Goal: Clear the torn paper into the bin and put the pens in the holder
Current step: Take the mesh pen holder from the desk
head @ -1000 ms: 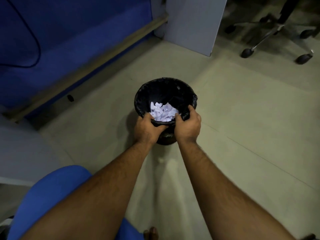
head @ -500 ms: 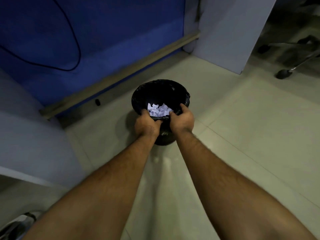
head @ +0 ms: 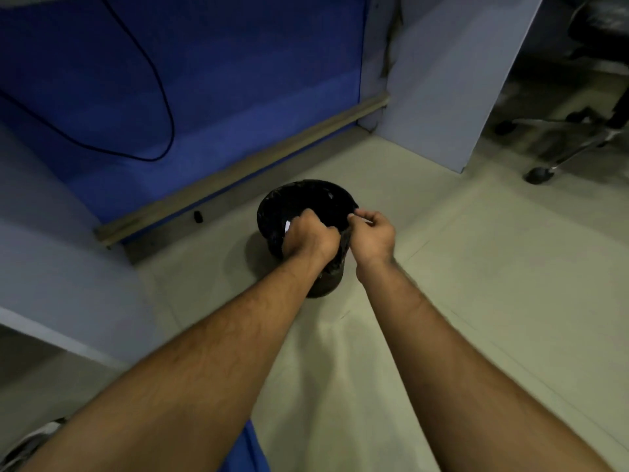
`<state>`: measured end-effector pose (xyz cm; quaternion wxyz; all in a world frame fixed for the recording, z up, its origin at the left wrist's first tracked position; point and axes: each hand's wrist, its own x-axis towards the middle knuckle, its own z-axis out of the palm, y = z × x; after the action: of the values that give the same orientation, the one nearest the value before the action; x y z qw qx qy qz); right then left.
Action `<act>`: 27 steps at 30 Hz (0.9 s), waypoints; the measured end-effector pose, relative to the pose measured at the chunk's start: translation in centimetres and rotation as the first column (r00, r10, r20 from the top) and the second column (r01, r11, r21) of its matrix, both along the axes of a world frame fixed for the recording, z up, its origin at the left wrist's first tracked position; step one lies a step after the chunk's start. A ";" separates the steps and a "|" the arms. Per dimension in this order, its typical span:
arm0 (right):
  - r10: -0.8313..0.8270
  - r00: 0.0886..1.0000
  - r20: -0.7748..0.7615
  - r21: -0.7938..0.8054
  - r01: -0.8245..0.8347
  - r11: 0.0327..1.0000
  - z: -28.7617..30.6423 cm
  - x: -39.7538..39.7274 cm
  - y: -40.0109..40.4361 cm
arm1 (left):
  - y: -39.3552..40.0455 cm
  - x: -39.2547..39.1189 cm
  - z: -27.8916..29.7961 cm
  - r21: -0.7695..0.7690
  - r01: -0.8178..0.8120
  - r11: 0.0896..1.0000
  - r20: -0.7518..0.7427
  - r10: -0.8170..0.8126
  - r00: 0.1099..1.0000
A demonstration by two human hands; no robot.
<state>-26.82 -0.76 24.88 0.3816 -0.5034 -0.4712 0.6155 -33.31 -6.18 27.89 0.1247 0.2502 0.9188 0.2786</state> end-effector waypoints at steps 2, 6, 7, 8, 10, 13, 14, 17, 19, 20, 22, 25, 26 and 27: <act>-0.021 1.000 -0.002 0.041 0.021 0.999 1.7 0.8 1.1 | 0.5 0.7 1.8 0.086 0.026 0.996 0.044 -0.030 0.999; -0.034 0.999 -0.031 0.067 0.036 0.997 7.0 2.4 2.7 | 1.1 1.9 6.2 0.217 0.048 0.975 0.098 -0.070 0.993; -0.033 0.998 -0.046 0.062 0.036 0.997 9.2 2.6 3.1 | 1.4 2.1 8.3 0.225 0.053 0.973 0.105 -0.078 0.991; -0.025 0.998 -0.060 0.060 0.029 0.998 10.9 2.8 3.1 | 1.4 2.4 9.8 0.229 0.058 0.972 0.110 -0.085 0.990; -0.026 0.996 -0.083 0.081 0.033 0.996 14.3 3.1 2.8 | 1.1 2.9 12.8 0.250 0.070 0.966 0.129 -0.105 0.986; -0.097 0.987 -0.130 0.098 0.111 0.989 20.1 3.9 2.4 | 0.7 4.0 19.0 0.218 0.132 0.967 0.094 -0.155 0.983; -0.131 0.982 -0.140 0.099 0.145 0.984 22.3 4.3 2.3 | 0.6 4.4 21.3 0.208 0.165 0.964 0.077 -0.185 0.980; -0.159 0.973 -0.167 0.067 0.172 0.983 30.0 4.9 1.6 | -0.2 5.5 28.9 0.232 0.208 0.950 0.097 -0.236 0.967; -0.126 0.976 -0.179 0.038 0.135 0.990 34.9 4.3 1.5 | -0.7 5.2 34.0 0.287 0.197 0.938 0.062 -0.223 0.973; -0.087 0.982 -0.169 0.039 0.095 0.995 37.2 3.8 1.5 | -0.9 4.8 36.4 0.316 0.195 0.929 0.019 -0.211 0.977; -0.002 0.991 -0.136 0.044 0.008 0.999 41.1 2.2 1.8 | -1.1 3.1 40.9 0.355 0.171 0.919 -0.072 -0.155 0.985; 0.096 0.992 -0.086 0.043 -0.093 0.995 45.6 -1.1 2.0 | -1.3 -1.3 45.3 0.369 0.064 0.927 -0.177 0.002 0.984; 0.128 0.989 -0.077 0.045 -0.124 0.991 46.5 -2.5 2.1 | -1.3 -3.1 45.7 0.350 0.035 0.936 -0.225 0.048 0.973; 0.156 0.986 -0.053 0.057 -0.153 0.987 47.0 -3.6 2.2 | -1.3 -4.8 45.6 0.307 0.015 0.952 -0.269 0.072 0.961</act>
<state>-30.43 1.47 71.86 0.3591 -0.4372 -0.5138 0.6450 -38.15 -7.46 73.45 -0.0492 0.2896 0.8763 0.3818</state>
